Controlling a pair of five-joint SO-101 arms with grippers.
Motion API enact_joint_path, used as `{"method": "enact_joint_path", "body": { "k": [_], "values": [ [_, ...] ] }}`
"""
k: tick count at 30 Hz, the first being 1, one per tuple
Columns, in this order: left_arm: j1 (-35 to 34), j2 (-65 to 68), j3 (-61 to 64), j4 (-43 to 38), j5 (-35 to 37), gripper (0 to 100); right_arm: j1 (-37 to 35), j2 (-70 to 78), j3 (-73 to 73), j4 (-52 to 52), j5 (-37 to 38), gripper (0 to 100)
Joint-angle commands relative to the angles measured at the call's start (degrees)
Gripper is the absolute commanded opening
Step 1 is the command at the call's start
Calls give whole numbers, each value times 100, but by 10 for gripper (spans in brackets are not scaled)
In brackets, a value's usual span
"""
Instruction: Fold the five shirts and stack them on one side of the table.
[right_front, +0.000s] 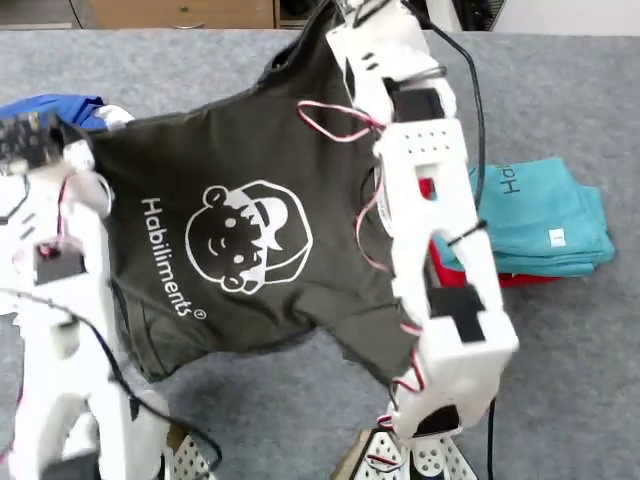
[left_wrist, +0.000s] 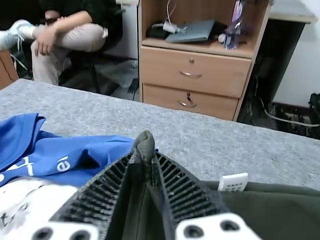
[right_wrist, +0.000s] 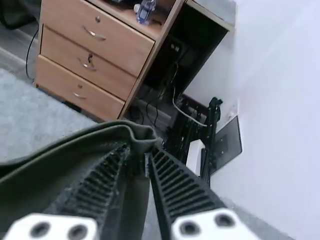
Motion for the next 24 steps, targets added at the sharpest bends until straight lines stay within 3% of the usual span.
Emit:
{"method": "enact_joint_path", "body": {
  "k": [1, 11, 18, 24],
  "values": [
    [53, 1024, -1248, -105, 35, 19, 101, 602, -1314, 35, -26, 4],
    [53, 2343, -2681, -105, 18, 19, 207, 2176, -4365, 1257, -53, 4],
    [26, 2607, -2778, -79, -18, 19, 286, 2905, -5675, 2057, -62, 4],
    [44, 2580, -2778, 853, -18, 19, 444, 3029, -6264, 3552, -62, 4]
  ]
}}
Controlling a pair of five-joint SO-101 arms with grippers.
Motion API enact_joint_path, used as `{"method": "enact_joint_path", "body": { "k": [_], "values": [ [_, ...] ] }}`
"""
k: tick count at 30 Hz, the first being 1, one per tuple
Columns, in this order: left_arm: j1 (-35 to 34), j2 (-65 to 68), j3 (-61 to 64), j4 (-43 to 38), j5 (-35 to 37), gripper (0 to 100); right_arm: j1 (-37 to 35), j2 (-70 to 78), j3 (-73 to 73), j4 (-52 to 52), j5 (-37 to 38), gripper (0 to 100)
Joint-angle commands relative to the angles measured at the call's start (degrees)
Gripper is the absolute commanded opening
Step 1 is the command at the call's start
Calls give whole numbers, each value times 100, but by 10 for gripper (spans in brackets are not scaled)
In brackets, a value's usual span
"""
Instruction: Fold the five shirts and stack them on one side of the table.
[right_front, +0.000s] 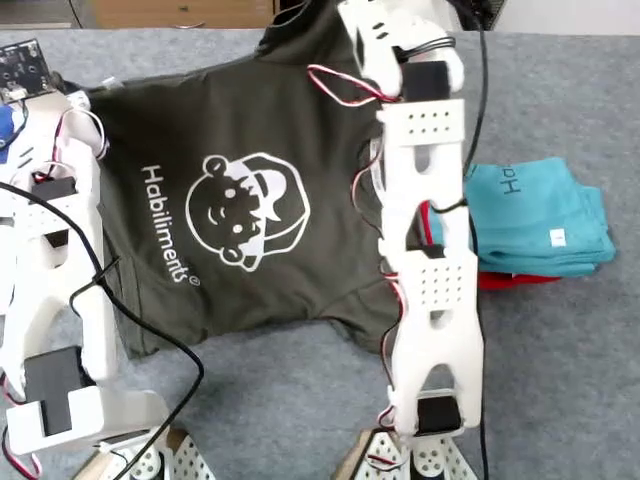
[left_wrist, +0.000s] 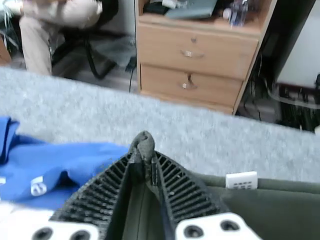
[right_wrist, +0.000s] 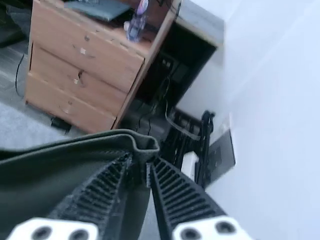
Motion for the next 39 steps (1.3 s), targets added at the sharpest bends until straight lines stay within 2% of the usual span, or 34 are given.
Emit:
{"method": "enact_joint_path", "body": {
  "k": [1, 7, 14, 17, 24, 32, 39],
  "values": [
    [35, -101, -299, 563, -26, 19, 171, -22, -611, 932, -62, 4],
    [35, -145, -360, 1741, 0, 19, 154, -13, -1051, 2655, -35, 4],
    [141, -1051, -290, 3815, -18, 19, 75, -13, -1446, 4396, 237, 4],
    [299, -1455, -18, 4352, -26, 19, 119, -48, -1437, 4510, 290, 4],
    [360, -2325, 1108, 4396, -26, 19, 31, -488, -963, 4519, 290, 4],
    [176, -2448, 1767, 4202, -35, 19, -22, -1648, 884, 4510, 255, 4],
    [396, -2484, 2541, 4158, -35, 19, -321, -2949, 2677, 4475, 290, 4]
  ]
}}
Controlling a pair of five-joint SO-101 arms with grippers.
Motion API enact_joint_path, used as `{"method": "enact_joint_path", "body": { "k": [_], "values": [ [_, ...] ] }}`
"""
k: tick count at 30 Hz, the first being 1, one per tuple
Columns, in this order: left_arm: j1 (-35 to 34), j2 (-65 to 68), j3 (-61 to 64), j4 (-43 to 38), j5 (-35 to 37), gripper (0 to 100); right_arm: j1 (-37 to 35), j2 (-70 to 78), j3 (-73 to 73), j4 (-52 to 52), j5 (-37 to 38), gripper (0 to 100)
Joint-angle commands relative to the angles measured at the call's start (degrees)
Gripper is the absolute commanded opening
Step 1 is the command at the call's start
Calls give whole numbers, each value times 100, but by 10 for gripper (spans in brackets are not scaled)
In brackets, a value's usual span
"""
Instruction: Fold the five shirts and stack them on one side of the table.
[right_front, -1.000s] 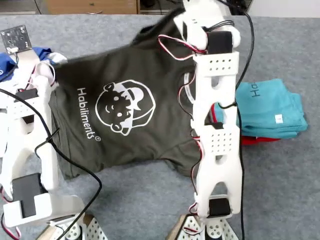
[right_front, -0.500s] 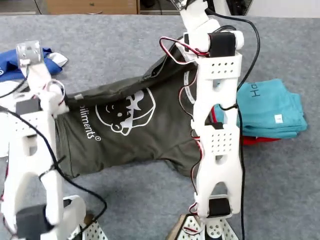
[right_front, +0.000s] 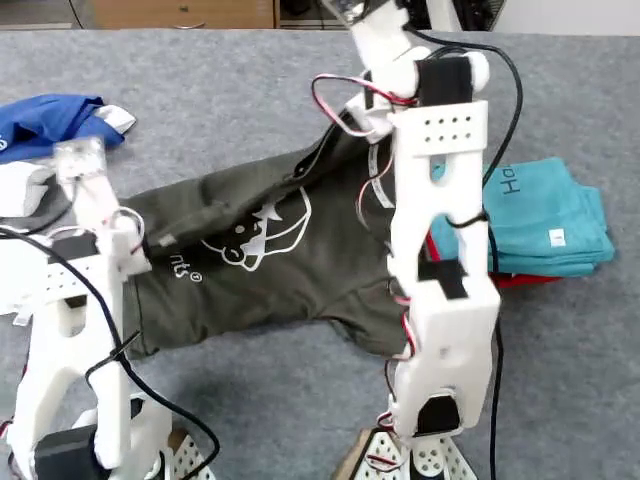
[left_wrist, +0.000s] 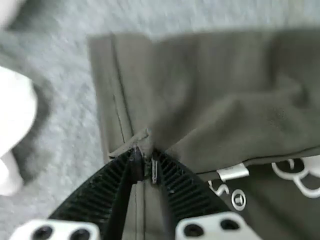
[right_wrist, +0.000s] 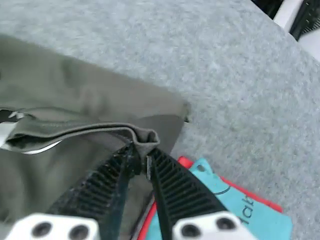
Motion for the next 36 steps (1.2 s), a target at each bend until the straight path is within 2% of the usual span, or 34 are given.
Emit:
{"method": "enact_joint_path", "body": {
  "k": [1, 6, 9, 17, 23, 30, 36],
  "values": [
    [35, -180, 53, -88, -26, 19, -66, -875, 857, 53, 26, 4],
    [-114, -207, 220, -70, -35, 19, 66, -1675, 2105, -123, 62, 4],
    [-79, -215, 492, -62, -316, 19, 40, -2360, 3116, -316, 167, 4],
    [-114, -215, 870, -53, -413, 19, 66, -4752, 7196, -1705, 185, 4],
    [-53, -215, 844, 281, -431, 19, 207, -6237, 9367, -2048, 193, 4],
    [-176, -224, 580, 545, -703, 19, 989, -6826, 9701, -2048, 712, 4],
    [-484, -224, -1626, 536, 97, 19, 1024, -6651, 7793, -2312, 712, 4]
  ]
}}
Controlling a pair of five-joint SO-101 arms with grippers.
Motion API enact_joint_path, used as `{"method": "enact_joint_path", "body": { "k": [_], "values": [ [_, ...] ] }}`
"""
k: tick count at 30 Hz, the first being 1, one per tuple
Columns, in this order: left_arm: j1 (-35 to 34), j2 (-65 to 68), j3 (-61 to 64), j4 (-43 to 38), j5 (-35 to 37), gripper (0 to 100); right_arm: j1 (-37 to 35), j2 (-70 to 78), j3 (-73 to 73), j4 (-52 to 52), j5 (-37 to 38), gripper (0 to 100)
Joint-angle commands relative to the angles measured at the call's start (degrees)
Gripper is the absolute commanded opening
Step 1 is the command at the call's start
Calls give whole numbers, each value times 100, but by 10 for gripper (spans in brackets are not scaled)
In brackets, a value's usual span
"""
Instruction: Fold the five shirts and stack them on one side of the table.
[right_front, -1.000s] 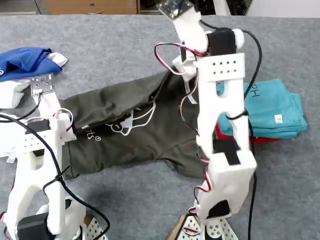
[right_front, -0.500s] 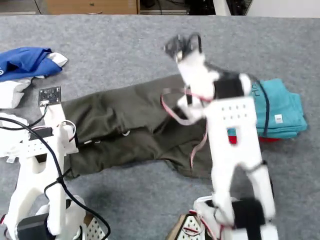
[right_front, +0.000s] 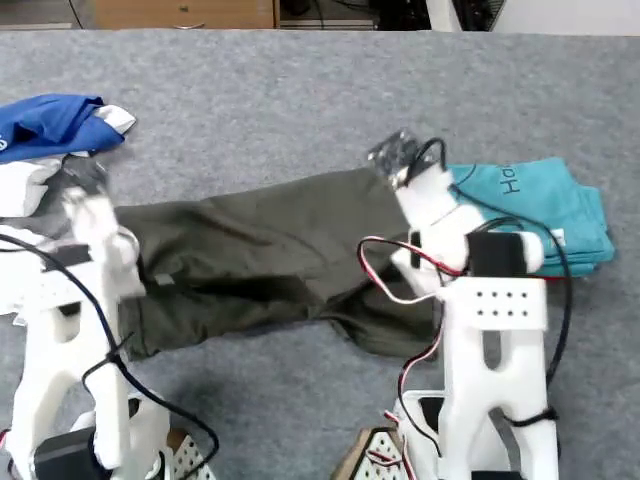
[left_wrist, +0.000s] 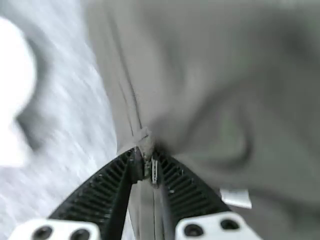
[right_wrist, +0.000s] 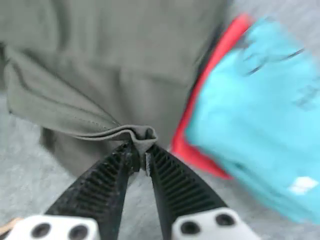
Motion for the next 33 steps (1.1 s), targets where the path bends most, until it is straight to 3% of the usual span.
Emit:
{"method": "enact_joint_path", "body": {
  "k": [1, 6, 16, 25, 33],
  "values": [
    [-105, -154, -1732, 53, 563, 19, 110, 92, -1578, -536, 0, 4],
    [141, -154, -2884, 730, 738, 19, 57, 927, -3697, -1459, 44, 4],
    [193, -312, -3877, 2734, 730, 19, -453, 2220, -7582, -1538, 62, 5],
    [176, -2334, -2312, 2611, 325, 19, -1376, 2782, -9684, -1574, 695, 5],
    [-1099, -3952, -2391, 2242, 334, 19, -1429, 2914, -10273, -2127, 897, 5]
  ]
}}
